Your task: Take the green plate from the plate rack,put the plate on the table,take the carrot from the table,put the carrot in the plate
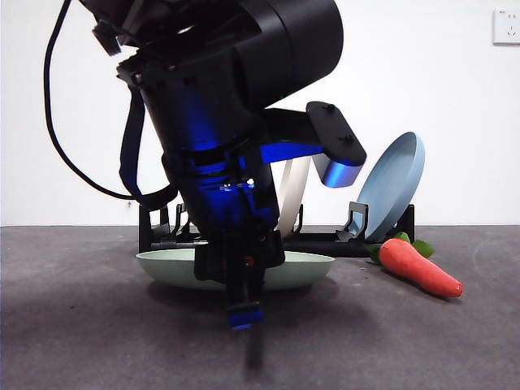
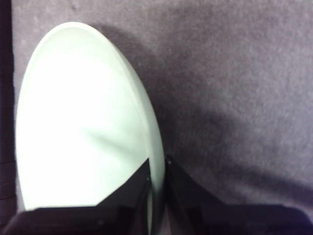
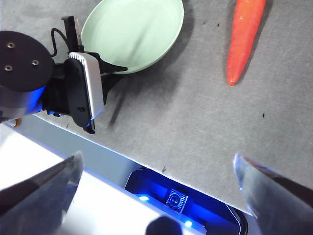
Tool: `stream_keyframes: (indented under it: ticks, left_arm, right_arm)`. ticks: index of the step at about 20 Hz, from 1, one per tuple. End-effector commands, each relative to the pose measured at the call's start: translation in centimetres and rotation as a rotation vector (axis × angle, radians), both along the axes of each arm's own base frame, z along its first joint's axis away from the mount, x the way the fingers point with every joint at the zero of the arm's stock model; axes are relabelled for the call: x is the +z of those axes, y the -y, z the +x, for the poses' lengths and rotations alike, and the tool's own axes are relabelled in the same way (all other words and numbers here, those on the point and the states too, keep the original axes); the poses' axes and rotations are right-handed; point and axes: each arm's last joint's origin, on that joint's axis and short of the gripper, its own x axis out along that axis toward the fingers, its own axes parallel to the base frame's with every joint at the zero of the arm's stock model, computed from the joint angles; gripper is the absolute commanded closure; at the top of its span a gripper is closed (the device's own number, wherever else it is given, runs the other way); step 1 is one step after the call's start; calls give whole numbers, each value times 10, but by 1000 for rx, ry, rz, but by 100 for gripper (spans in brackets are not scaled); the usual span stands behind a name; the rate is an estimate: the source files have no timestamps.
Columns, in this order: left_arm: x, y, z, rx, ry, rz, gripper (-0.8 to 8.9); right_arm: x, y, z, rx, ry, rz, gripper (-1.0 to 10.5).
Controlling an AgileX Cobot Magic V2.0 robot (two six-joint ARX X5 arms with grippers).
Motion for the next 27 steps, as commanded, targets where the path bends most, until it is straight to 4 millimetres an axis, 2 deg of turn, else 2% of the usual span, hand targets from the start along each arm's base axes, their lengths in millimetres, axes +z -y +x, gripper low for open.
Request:
stream_keyframes:
  ticks: [1,4,8,11,14,18,21,23,25,27]
  left_arm:
    - [-13,-2,-5,24,-109,-17,782]
    - [-15,-5,-7,45,-141,-5,559]
    - [-10,-2,-5,66,-135,-27,555]
    - [14,2,-3,91,-125,-78,554]
    - [59,4,-2,149,-107,-196,554]
    - [145,-9,-10,230,-86,-382,555]
    - [215,-32,-24,260,-54,-536,557]
    - [253,-50,-35,262,-26,-630,557]
    - [285,-68,-46,253,4,-707,557]
    - [304,-82,-54,243,28,-762,557]
  right_arm:
    - [1,0,0,-3,5,5,289]
    - [1,0,0,-3,5,5,289]
    - [1,0,0,-6,2,6,289]
    - [0,0,3,-6,-7,3,289]
    - [-1,-1,12,-7,2,4,289]
    - [-4,-4,42,-33,32,21,289]
    - [-13,-7,79,-69,52,0,289]
    - [-26,-11,105,-89,53,-31,289]
    - [-43,-17,132,-107,46,-78,289]
    - [-62,-25,154,-103,31,-112,289]
